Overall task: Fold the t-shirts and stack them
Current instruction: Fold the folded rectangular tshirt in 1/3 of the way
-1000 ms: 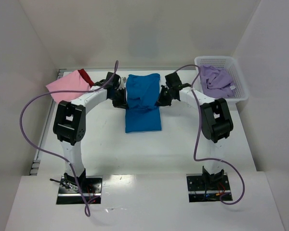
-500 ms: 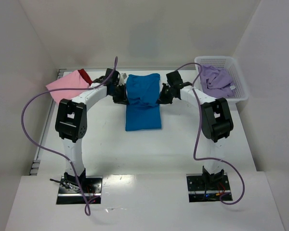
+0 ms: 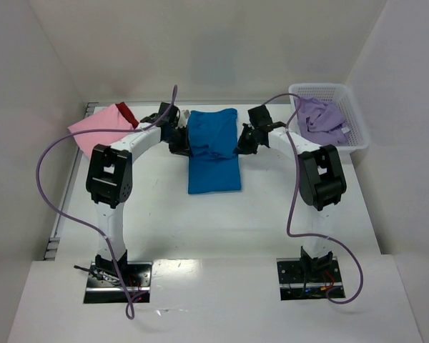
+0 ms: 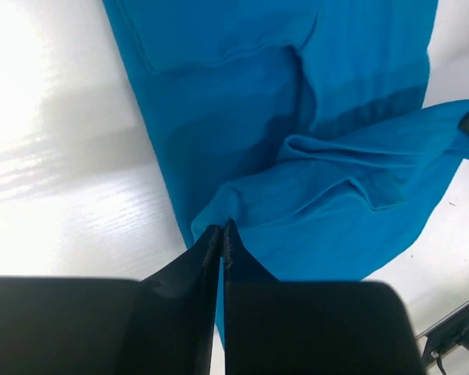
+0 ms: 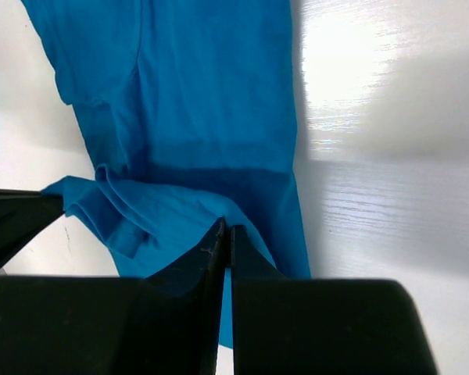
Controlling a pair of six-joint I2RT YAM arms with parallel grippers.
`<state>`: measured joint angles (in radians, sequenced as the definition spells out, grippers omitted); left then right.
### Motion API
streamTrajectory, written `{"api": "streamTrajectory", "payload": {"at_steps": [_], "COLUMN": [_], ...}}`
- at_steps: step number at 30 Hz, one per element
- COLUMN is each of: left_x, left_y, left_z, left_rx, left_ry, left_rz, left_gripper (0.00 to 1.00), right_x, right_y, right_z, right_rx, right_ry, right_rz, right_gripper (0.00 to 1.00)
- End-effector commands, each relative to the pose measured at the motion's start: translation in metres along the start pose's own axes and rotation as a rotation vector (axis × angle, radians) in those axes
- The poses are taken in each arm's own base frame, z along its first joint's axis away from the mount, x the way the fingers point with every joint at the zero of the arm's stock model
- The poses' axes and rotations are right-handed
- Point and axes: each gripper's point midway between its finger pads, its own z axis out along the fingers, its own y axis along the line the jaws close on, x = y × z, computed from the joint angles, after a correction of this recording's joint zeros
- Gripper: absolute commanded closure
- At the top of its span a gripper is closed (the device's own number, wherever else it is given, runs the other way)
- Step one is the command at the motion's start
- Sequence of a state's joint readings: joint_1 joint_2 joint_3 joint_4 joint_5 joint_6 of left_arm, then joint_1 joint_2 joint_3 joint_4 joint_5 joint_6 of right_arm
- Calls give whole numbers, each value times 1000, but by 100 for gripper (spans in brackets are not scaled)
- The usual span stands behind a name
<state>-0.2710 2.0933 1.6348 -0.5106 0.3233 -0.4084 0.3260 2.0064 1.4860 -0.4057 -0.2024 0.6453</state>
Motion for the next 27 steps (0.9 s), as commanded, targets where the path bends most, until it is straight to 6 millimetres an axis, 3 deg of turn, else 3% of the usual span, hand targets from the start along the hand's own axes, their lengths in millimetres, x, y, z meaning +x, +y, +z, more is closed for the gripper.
{"api": "streamTrajectory", "payload": {"at_steps": [1, 5, 6, 8, 9, 13, 15, 18, 19, 20, 23, 25, 26, 27], "left_x": [-24, -33, -33, -40, -43, -53, -62, -77, -75, -76, -61, -46, -36, -30], "left_y": [-7, -3, -3, 3, 2, 7, 3, -11, -15, -29, -44, -54, -53, -55], "left_z": [-3, -7, -7, -10, -14, -25, -42, -64, -65, -67, -61, -52, -42, -39], "left_rx": [25, 9, 9, -11, -16, -25, -20, 28, 55, 128, 223, 242, 240, 242], "left_ry": [-56, -83, -83, -101, -114, -151, -190, -254, -256, -265, -237, -206, -177, -163], "left_rz": [49, 47, 47, 43, 46, 40, 55, 112, 131, 154, 180, 212, 218, 220], "left_gripper": [92, 80, 75, 58, 49, 15, 8, 5, 5, 5, 9, 12, 12, 12], "right_x": [-14, -23, -23, -33, -35, -62, -70, -82, -84, -78, -65, -54, -44, -39], "right_y": [1, 2, 2, 4, 7, 15, 17, 27, 33, 30, 33, 30, 22, 17], "right_z": [5, 5, 5, 3, -1, -15, -25, -44, -49, -46, -43, -38, -33, -30], "right_rx": [-22, -37, -37, -52, -58, -83, -92, -136, -163, -162, -205, -224, -207, -198], "right_ry": [-44, -72, -72, -100, -109, -183, -206, -257, -264, -246, -197, -164, -141, -130], "right_rz": [-11, -19, -19, -19, -21, -20, -17, -26, -46, -44, -50, -60, -52, -61], "right_gripper": [93, 79, 65, 56, 47, 38, 38, 55, 62, 84, 100, 99, 78, 70]}}
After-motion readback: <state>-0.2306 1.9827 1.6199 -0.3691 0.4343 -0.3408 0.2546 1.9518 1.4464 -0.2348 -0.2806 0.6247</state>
